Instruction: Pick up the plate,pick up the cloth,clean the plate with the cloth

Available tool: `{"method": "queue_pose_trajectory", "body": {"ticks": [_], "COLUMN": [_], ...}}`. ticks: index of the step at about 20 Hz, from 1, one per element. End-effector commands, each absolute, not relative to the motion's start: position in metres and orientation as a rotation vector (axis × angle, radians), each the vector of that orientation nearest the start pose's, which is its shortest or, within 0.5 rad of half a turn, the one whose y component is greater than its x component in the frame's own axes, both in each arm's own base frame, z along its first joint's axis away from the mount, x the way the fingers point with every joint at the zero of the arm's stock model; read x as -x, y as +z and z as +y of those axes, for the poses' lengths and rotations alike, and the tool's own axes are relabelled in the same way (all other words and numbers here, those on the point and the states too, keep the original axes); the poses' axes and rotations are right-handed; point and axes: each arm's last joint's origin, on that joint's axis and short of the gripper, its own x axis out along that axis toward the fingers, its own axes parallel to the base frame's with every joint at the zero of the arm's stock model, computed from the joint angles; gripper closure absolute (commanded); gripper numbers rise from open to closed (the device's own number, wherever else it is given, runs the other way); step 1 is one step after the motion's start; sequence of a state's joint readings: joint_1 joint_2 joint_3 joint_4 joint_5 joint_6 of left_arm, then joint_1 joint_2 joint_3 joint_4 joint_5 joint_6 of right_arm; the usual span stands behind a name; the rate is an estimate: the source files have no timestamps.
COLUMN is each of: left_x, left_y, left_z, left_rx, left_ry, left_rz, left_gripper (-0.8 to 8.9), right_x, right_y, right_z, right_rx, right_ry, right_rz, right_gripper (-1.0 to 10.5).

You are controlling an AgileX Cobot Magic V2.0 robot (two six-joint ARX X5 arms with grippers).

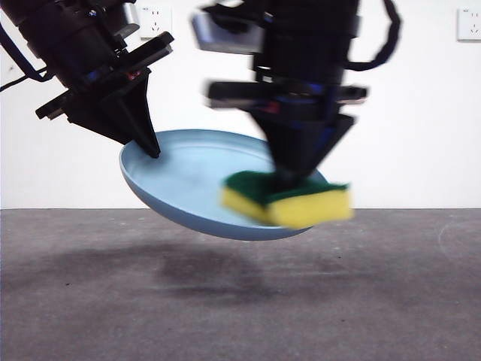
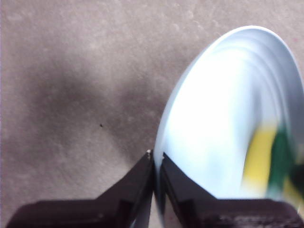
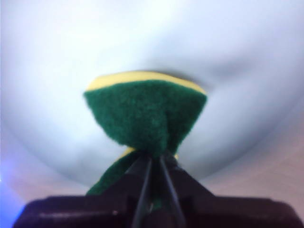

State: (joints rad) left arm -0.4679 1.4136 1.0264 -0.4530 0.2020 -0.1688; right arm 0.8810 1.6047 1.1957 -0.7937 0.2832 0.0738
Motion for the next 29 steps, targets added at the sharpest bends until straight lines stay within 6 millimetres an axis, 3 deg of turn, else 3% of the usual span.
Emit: {"method": "queue_pose_trajectory", "body": {"ticks": [1,5,9,15,18,22,25,29], "left_x": [-0.255,-0.25,-0.248,-0.253,-0.259,-0.258,-0.255,-0.247], "left_y": [0.255,0.255,0.257,0.263,0.265,0.264,0.26,0.258], "left_z": [-0.139,-0.147,-0.155,-0.158,-0.155,-0.152,-0.152,-0.159], "left_rx": [0.079,0.093,0.127,0.164,0.167,0.17,0.145,0.122], "left_ry": [-0.619,-0.691,-0.748,-0.702,-0.638,-0.629,-0.638,-0.685], "left_rz": [0.925,0.945,0.929,0.852,0.805,0.824,0.873,0.917], "left_gripper": [8.21,8.21,8.21,8.21,8.21,8.21,8.21,8.21], "right_x": [-0.221,-0.245,-0.254,-0.246,-0.23,-0.219,-0.227,-0.246], "right_y": [0.244,0.252,0.253,0.248,0.242,0.232,0.239,0.25], "right_z": [0.222,0.215,0.219,0.232,0.236,0.218,0.203,0.205], "right_rx": [0.599,0.441,0.248,0.135,0.195,0.488,0.661,0.55], "right_ry": [0.376,0.404,0.614,0.818,0.859,0.593,0.276,0.249], "right_rz": [0.941,0.856,0.858,0.941,1.044,1.158,1.029,0.854], "right_gripper": [9.6,9.6,9.6,9.6,9.6,9.6,9.6,9.6]}}
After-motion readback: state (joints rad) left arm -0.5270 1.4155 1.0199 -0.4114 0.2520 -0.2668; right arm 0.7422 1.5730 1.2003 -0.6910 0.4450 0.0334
